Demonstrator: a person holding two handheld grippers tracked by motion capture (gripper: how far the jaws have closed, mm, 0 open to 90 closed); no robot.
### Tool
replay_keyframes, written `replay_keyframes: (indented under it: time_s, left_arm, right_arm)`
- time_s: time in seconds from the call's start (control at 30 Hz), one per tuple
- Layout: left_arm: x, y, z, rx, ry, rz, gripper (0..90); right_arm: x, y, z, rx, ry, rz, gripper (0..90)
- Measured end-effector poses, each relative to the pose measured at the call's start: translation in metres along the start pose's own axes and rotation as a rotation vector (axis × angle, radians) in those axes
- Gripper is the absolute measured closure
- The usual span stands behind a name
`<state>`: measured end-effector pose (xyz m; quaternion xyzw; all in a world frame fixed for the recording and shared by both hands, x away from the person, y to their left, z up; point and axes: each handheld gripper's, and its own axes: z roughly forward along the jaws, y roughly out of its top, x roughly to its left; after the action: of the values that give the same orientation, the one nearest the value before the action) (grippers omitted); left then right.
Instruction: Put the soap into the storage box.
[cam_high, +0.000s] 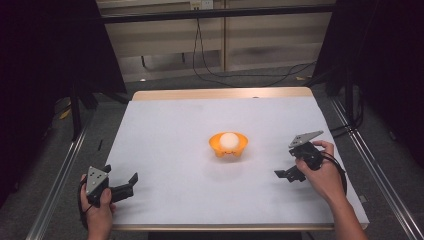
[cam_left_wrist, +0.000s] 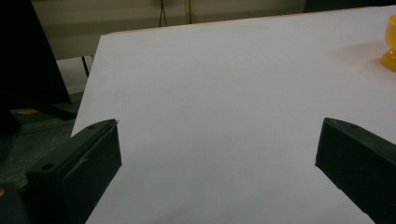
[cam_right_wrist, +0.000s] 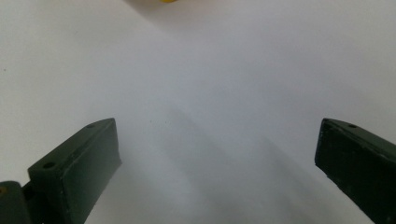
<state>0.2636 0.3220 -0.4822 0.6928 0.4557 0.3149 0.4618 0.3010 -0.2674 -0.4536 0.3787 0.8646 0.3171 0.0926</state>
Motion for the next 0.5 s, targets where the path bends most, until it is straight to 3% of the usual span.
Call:
replay_keyframes:
  time_s: [0.5]
  left_arm:
    - [0.000,0.000,0.000,0.001,-0.004,0.002,0.0]
  right_arm:
    - [0.003,-0.035,-0.007,-0.052,-0.016,0.047,0.0]
